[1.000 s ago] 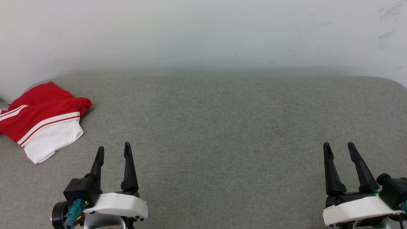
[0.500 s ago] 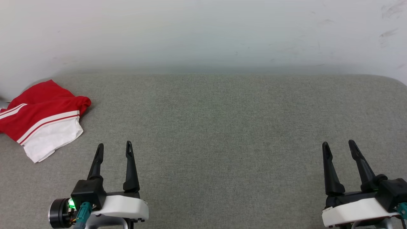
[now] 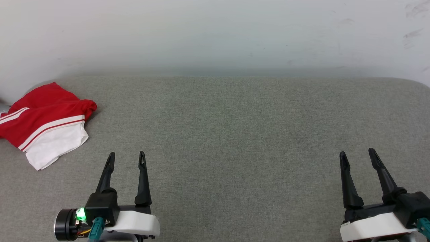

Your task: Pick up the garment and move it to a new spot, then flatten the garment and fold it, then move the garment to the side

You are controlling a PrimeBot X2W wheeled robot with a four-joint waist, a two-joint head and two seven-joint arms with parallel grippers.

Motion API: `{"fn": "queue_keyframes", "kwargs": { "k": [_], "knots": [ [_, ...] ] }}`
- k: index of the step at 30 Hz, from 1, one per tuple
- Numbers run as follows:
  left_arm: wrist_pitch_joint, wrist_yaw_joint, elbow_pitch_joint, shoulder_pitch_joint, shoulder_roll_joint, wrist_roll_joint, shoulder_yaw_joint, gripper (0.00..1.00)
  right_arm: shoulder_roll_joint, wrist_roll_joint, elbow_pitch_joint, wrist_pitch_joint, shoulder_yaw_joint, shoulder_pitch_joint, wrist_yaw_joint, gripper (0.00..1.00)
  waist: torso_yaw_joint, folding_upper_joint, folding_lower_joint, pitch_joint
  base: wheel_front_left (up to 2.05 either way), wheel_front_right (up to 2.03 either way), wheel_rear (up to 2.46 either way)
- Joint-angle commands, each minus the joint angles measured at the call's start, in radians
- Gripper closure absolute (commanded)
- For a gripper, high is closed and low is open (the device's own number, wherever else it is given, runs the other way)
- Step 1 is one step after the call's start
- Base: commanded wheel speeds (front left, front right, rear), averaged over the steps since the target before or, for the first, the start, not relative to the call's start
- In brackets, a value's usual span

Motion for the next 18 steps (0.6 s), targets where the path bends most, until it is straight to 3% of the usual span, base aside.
{"fn": "queue_keyframes", "kwargs": {
  "k": [1,18],
  "knots": [
    [-0.008,-0.007,0.003,0.001,-0.001,0.019,0.005,0.00,0.002,-0.017,-0.006,-0.008,0.000,0.006,-0.001,0.00,0.001,0.0000,0.0000,0.001,0.00,0.00,0.00],
    [-0.007,-0.042,0.042,-0.008,-0.016,-0.006,0.044,0.00,0.002,0.079,0.031,-0.008,-0.019,0.001,-0.001,0.00,0.001,0.0000,0.0000,0.002,0.00,0.00,0.00]
  ]
}}
